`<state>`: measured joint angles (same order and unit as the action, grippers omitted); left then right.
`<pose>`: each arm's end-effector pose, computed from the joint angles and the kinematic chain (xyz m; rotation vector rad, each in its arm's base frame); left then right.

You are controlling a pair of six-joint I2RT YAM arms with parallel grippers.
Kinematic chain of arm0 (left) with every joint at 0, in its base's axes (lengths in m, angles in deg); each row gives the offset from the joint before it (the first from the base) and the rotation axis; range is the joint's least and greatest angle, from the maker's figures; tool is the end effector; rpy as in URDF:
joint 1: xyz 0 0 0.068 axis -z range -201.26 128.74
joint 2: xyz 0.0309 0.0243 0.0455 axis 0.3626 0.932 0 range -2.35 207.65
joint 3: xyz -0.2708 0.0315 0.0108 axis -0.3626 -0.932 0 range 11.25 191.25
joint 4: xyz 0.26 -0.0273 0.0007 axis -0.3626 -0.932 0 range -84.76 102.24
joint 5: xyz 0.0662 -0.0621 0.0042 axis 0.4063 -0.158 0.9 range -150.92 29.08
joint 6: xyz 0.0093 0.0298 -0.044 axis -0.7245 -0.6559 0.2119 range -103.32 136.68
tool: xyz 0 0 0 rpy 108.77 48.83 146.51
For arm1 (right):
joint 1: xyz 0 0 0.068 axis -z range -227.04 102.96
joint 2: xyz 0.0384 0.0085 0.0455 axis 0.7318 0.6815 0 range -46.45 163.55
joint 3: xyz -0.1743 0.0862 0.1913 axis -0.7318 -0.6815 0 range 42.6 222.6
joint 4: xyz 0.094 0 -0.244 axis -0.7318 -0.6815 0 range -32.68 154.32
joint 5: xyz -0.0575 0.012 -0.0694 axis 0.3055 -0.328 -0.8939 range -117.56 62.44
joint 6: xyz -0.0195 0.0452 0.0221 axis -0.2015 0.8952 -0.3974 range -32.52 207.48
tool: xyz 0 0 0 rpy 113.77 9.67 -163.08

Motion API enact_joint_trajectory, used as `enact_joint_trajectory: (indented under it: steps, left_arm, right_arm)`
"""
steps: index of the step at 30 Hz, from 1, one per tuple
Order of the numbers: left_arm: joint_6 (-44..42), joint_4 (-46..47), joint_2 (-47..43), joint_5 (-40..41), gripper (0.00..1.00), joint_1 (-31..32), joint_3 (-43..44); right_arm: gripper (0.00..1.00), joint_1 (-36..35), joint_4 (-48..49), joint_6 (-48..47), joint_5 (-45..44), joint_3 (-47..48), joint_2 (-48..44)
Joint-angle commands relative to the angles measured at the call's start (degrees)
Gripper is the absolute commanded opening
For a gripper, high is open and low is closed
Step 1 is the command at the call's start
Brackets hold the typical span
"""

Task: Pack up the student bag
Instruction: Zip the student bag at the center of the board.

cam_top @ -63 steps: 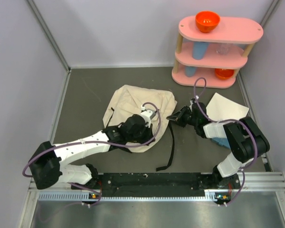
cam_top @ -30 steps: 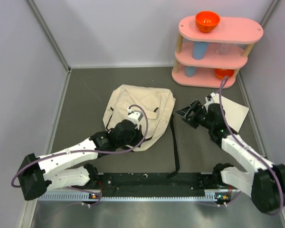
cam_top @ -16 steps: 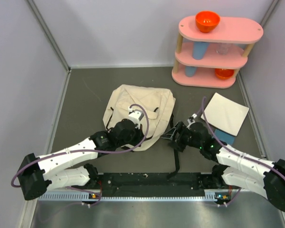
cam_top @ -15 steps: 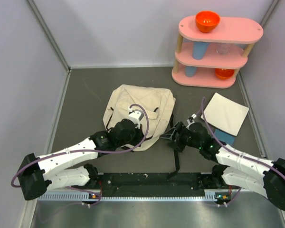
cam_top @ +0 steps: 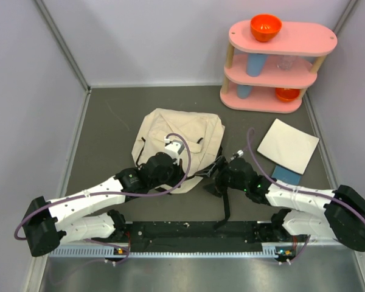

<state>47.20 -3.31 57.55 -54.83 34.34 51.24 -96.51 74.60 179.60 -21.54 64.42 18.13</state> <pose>0.1316 -0.1854 0.2514 0.4341 2.2403 -0.7140 0.1398 0.1693 0.1708 0.8639 2.4172 1.3745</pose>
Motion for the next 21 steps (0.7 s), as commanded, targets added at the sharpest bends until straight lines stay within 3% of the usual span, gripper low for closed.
enact_joint_trajectory:
  steps: [1, 6, 9, 10, 13, 16, 21]
  left_arm:
    - [-0.73, 2.98, -1.01, 0.86, 0.00, 0.22, 0.27]
    - [-0.99, 3.42, -0.75, 0.07, 0.00, 0.22, 0.44]
    - [-0.99, 3.51, -0.66, -0.20, 0.00, 0.22, 0.53]
    - [-0.99, 3.51, -0.57, -0.20, 0.00, 0.22, 0.53]
    - [-0.99, 2.81, -0.92, -0.02, 0.00, 0.22, 0.62]
    - [-1.25, 1.76, -1.54, 1.12, 0.00, 0.22, 0.18]
    - [-1.17, -1.05, -3.29, 4.54, 0.00, 0.22, -0.96]
  right_arm:
    - [0.74, -0.98, 5.27, 2.98, -1.37, 3.57, 2.39]
    - [0.73, -0.98, 9.84, 4.38, -1.89, 4.80, 6.86]
    - [0.50, -1.06, 16.15, 5.00, -1.45, 5.60, 10.47]
    - [0.33, -0.89, 18.09, 5.09, -1.28, 5.77, 11.09]
    - [0.00, 0.42, 19.33, 5.18, -1.54, 5.16, 11.89]
    - [0.00, 4.72, 20.13, 2.99, 0.13, 3.58, 11.28]
    - [0.00, 13.16, 13.02, -3.16, 0.48, 2.26, 6.54]
